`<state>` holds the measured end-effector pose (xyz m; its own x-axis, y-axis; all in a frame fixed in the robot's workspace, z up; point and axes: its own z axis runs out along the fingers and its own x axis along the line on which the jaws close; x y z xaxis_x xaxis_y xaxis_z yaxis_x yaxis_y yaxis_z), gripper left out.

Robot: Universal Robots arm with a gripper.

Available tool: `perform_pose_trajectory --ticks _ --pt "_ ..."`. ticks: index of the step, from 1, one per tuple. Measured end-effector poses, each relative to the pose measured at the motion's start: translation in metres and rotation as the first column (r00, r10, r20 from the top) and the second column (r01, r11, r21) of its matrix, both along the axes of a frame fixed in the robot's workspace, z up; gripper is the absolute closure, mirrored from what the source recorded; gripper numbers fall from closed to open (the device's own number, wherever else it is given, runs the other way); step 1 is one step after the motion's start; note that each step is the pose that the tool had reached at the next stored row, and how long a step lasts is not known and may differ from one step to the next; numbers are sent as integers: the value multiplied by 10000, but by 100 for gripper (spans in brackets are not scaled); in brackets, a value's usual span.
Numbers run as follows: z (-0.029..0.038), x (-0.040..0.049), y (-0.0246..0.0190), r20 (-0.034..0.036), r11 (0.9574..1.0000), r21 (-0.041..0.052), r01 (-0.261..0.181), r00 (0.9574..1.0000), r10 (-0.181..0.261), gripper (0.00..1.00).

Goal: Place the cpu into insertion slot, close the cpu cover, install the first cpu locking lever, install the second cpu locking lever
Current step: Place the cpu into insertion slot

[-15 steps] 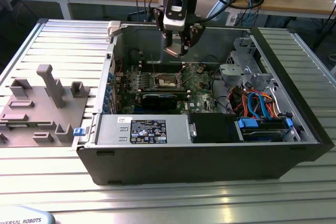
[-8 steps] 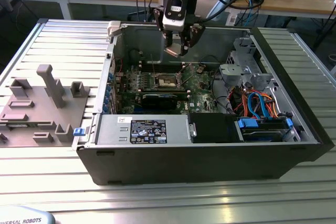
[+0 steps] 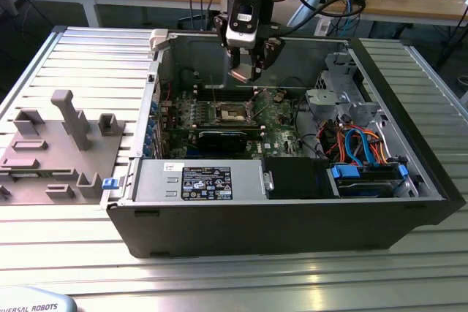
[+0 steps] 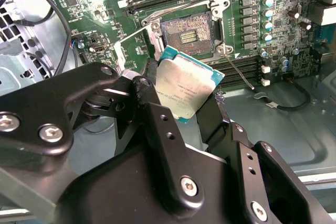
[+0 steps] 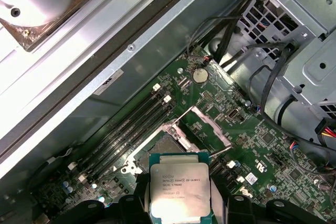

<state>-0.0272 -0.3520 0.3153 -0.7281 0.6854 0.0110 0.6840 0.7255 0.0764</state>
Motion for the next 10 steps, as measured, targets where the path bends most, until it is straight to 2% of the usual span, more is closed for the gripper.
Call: perform_pose_trajectory --ticks 10 --pt "-1 0 0 1 10000 1 67 10000 -67 45"
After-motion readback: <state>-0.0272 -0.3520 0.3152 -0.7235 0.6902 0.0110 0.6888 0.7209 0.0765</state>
